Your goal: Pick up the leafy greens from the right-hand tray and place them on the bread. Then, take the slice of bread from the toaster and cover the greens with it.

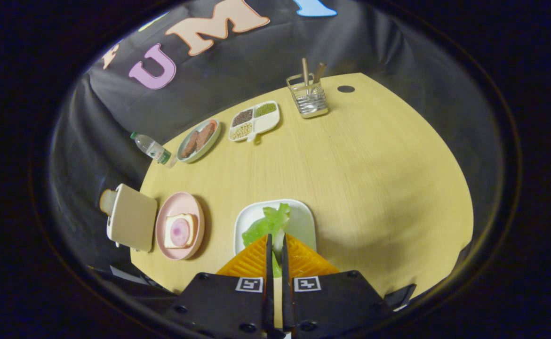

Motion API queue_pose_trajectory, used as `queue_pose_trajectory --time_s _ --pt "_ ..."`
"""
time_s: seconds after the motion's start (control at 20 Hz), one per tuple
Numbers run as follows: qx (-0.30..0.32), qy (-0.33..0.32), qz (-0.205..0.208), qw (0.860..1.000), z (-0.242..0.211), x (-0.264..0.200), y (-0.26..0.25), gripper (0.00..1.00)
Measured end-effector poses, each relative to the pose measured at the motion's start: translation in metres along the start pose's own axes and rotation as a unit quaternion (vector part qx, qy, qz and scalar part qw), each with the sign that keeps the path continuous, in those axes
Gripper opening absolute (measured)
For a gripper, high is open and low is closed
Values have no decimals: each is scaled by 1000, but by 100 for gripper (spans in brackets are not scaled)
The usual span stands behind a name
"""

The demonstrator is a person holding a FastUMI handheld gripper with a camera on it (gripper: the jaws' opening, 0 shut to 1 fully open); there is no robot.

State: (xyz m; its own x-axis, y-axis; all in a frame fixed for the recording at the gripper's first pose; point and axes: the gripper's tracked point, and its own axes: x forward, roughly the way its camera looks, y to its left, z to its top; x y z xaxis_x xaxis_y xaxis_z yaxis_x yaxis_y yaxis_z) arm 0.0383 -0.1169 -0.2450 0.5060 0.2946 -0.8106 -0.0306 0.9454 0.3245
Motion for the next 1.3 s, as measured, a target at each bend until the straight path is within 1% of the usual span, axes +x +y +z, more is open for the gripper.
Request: queue_pose_trajectory --time_s 0.25,0.55,0.7,0.95,1.2,1.3 --pt "10 -26 32 999 22 -32 51 10" --pt "33 -38 98 994 32 -48 137 10" --pt "30 -26 130 991 26 -44 181 10" --pt "36 12 182 983 12 -27 247 10" --pt "41 57 208 976 -13 10 293 10" --pt "34 76 204 976 -30 29 300 10"
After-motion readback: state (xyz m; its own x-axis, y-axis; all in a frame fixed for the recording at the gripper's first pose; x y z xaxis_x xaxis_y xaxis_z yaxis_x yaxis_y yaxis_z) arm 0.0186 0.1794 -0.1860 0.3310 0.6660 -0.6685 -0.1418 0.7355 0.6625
